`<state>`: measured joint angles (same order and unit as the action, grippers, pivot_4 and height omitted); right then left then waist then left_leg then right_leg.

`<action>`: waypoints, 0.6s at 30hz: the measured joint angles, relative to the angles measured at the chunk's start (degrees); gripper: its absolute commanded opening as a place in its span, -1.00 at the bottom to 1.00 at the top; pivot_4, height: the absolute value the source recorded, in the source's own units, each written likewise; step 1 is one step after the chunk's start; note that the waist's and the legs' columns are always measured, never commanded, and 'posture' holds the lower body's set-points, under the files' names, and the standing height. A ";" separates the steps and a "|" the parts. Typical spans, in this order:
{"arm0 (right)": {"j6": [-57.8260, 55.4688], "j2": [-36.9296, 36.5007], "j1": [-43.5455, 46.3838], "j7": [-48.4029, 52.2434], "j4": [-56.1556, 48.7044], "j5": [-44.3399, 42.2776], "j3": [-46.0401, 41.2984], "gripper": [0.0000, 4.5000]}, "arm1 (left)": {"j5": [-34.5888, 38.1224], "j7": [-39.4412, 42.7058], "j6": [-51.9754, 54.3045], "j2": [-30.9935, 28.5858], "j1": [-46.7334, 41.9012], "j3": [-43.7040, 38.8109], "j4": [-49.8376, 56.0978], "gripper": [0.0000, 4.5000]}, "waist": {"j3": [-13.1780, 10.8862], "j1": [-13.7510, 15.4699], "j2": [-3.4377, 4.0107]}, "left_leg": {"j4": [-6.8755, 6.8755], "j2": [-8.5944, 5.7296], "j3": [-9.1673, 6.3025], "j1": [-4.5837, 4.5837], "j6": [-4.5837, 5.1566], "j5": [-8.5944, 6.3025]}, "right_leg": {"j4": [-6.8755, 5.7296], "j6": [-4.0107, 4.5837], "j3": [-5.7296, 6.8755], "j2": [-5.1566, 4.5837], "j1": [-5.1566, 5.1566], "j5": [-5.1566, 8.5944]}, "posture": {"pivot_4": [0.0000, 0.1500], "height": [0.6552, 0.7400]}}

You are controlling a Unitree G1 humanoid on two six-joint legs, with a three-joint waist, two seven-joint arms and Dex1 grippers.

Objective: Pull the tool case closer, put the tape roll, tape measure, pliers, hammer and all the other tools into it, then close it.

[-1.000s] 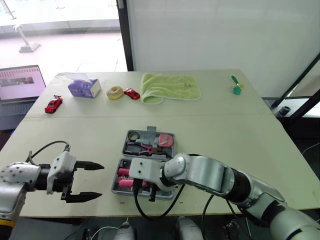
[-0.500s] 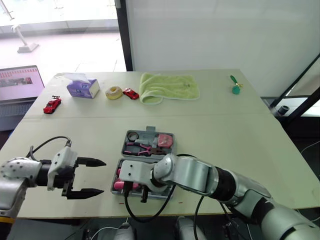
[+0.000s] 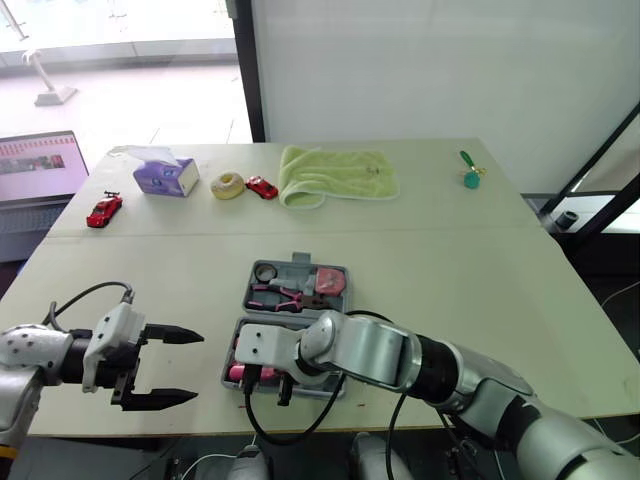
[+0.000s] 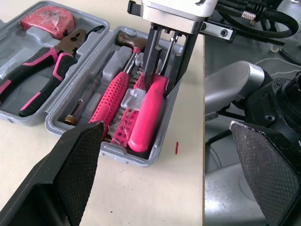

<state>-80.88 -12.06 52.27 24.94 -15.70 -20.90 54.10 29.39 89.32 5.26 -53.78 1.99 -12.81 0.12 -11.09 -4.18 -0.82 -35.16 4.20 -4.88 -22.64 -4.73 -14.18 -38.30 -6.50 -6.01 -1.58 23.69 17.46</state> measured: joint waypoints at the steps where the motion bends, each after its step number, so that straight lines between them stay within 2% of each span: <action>1: 0.02 0.06 -0.07 0.05 0.07 0.04 0.05 -0.83 | 0.00 -0.05 0.00 0.00 0.00 -0.01 0.00 1.00 | 0.00 0.00 0.00 | 0.00 0.00 0.00 0.00 0.00 0.00 | 0.00 0.00 0.00 0.00 0.00 0.00 | 1.00 1.00; 18: 1.16 2.53 -0.49 0.32 3.31 2.16 0.79 -0.83 | 0.00 -0.12 -2.09 0.01 0.07 -0.05 -1.81 1.00 | 0.00 -0.35 0.00 | 0.01 0.04 0.00 0.02 0.00 0.00 | -0.01 0.01 0.00 0.04 0.01 -0.01 | 1.00 1.00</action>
<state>-79.71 -9.53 51.79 25.27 -12.38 -18.74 54.89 29.40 89.20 3.17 -53.78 2.06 -12.86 -1.69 -11.08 -4.53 -0.82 -35.15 4.24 -4.88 -22.63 -4.72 -14.18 -38.31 -6.49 -6.01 -1.54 23.70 17.45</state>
